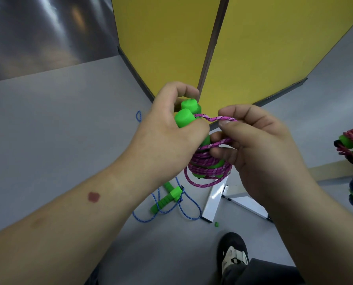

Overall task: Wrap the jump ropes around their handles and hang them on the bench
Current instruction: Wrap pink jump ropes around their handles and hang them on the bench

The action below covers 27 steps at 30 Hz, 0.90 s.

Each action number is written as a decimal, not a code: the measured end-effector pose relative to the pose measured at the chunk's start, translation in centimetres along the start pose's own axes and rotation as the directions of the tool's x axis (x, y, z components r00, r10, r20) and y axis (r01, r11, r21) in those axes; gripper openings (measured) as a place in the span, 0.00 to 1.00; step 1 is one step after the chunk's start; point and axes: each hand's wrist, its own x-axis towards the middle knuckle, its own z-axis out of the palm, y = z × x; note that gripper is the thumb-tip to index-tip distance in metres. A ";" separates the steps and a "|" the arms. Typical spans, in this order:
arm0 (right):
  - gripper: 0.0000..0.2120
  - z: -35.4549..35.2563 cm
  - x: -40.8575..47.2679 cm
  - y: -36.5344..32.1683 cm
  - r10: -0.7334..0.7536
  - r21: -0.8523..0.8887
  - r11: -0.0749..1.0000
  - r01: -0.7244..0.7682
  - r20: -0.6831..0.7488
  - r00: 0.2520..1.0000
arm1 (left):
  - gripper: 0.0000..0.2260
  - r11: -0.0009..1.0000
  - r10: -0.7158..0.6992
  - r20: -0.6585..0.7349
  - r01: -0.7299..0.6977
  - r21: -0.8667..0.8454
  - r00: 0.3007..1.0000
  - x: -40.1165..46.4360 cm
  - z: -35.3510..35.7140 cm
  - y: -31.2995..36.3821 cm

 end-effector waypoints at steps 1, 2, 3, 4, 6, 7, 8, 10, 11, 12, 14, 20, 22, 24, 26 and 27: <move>0.08 0.0 0.0 0.0 -0.016 -0.025 1.000 0.016 -0.005 1.000 | 0.16 1.000 0.005 -0.009 -0.005 0.001 1.000 0.0 0.1 0.0; 0.08 -0.1 0.0 0.1 -0.043 -0.074 0.996 0.041 -0.015 0.999 | 0.16 1.000 0.013 -0.013 -0.013 0.000 1.000 0.0 0.1 0.1; 0.09 -0.2 0.0 0.1 -0.078 -0.137 0.988 0.073 -0.031 0.997 | 0.17 1.000 0.021 -0.013 -0.021 -0.005 1.000 0.0 0.2 0.1; 0.09 -0.2 0.1 0.2 -0.112 -0.192 0.976 0.101 -0.048 0.992 | 0.17 1.000 0.027 -0.011 -0.027 -0.013 1.000 -0.1 0.2 0.2; 0.10 -0.3 0.2 0.5 -0.155 -0.226 0.964 0.137 -0.067 0.986 | 0.17 0.999 0.035 -0.009 -0.035 -0.026 0.999 -0.2 0.3 0.4; 0.10 -0.3 0.3 0.7 -0.151 -0.217 0.967 0.133 -0.069 0.986 | 0.18 0.999 0.035 -0.014 -0.035 -0.031 0.999 -0.2 0.4 0.5; 0.11 -0.3 0.3 0.8 -0.134 -0.203 0.972 0.116 -0.074 0.988 | 0.18 0.999 0.031 -0.021 -0.032 -0.037 0.999 -0.3 0.4 0.5; 0.16 -0.2 0.3 0.8 -0.100 -0.186 0.979 0.084 -0.080 0.992 | 0.19 0.998 0.024 -0.024 -0.025 -0.059 0.999 -0.3 0.4 0.5; 0.18 -0.1 0.3 0.8 -0.097 -0.193 0.978 0.081 -0.074 0.993 | 0.19 0.997 0.024 -0.023 -0.025 -0.071 0.999 -0.3 0.4 0.5; 0.20 0.0 0.1 0.8 -0.111 -0.216 0.972 0.095 -0.062 0.992 | 0.19 0.997 0.023 -0.025 -0.025 -0.078 0.999 -0.4 0.4 0.4; 0.23 0.4 -0.4 0.6 -0.196 -0.308 0.935 0.178 -0.027 0.980 | 0.19 0.997 0.022 -0.024 -0.024 -0.078 0.999 -0.4 0.4 0.2; 0.11 -0.2 -0.3 0.7 -0.461 -0.525 0.723 0.450 0.118 0.879 | 0.17 1.000 0.023 0.022 -0.022 -0.015 0.999 0.1 -0.1 0.2; 0.08 -0.7 -0.1 0.6 -0.493 -0.558 0.679 0.477 0.135 0.860 | 0.16 1.000 0.017 0.043 -0.017 -0.017 0.999 -0.1 -0.2 0.4; 0.06 -1.0 -0.1 0.3 -0.510 -0.601 0.640 0.479 0.134 0.850 | 0.15 0.999 0.030 0.052 -0.029 -0.020 0.998 -0.2 -0.2 0.6; 0.06 -0.9 -0.2 0.3 -0.457 -0.537 0.739 0.407 0.046 0.888 | 0.14 0.999 0.047 0.038 -0.047 -0.012 0.998 -0.2 -0.3 0.8; 0.05 -0.8 -0.2 0.4 -0.403 -0.468 0.810 0.353 -0.006 0.915 | 0.14 0.998 0.054 0.025 -0.054 -0.011 0.998 -0.2 -0.3 0.8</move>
